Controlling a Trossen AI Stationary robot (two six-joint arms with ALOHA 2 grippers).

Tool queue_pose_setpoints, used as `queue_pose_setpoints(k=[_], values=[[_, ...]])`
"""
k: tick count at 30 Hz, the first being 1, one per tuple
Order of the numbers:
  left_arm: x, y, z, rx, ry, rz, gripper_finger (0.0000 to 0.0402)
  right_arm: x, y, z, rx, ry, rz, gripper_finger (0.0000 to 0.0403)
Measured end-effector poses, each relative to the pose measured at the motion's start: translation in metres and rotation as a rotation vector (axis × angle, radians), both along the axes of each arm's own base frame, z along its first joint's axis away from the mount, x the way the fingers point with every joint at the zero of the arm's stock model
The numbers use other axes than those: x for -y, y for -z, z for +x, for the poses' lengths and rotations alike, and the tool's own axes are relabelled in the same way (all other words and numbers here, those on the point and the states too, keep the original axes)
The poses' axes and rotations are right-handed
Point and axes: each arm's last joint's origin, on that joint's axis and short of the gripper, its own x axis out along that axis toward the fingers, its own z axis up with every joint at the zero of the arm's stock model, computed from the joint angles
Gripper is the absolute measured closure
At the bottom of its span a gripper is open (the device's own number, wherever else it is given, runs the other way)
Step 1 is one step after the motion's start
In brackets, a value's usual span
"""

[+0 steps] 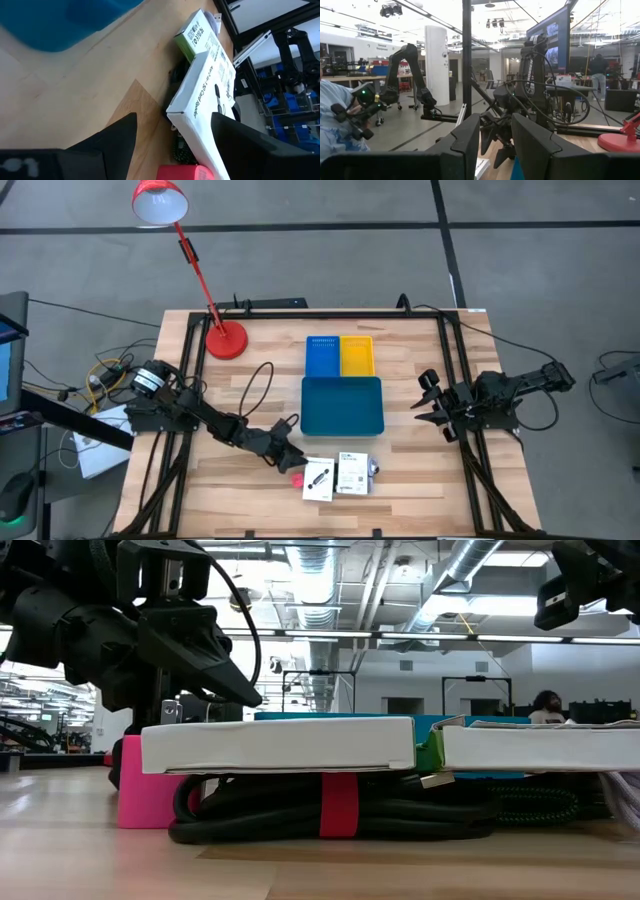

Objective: Pick and place items into bin
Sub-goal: Put the left white card reader box into the top blue basket

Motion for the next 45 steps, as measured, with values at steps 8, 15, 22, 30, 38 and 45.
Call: queue_pose_setpoints(k=[8, 15, 22, 30, 38, 45], values=[[-0.003, -0.001, 0.005, -0.013, 0.014, -0.006, 0.0158, 0.0, 0.0, 0.0, 0.0, 0.0, 0.0, 0.0294], [-0.003, -0.002, 0.006, -0.01, 0.011, -0.007, 0.0158, 0.0, 0.0, 0.0, 0.0, 0.0, 0.0, 0.0294], [-0.002, -0.004, 0.009, -0.006, 0.016, 0.003, 0.0158, 0.0, 0.0, 0.0, 0.0, 0.0, 0.0, 0.0294], [-0.002, -0.004, 0.009, -0.002, 0.014, 0.002, 0.0158, 0.0, 0.0, 0.0, 0.0, 0.0, 0.0, 0.0294], [-0.002, -0.004, 0.01, 0.001, 0.013, 0.0, 0.0158, 0.0, 0.0, 0.0, 0.0, 0.0, 0.0, 0.0294], [-0.002, -0.006, 0.011, -0.001, 0.014, 0.001, 0.0158, 0.0, 0.0, 0.0, 0.0, 0.0, 0.0, 0.0294]])
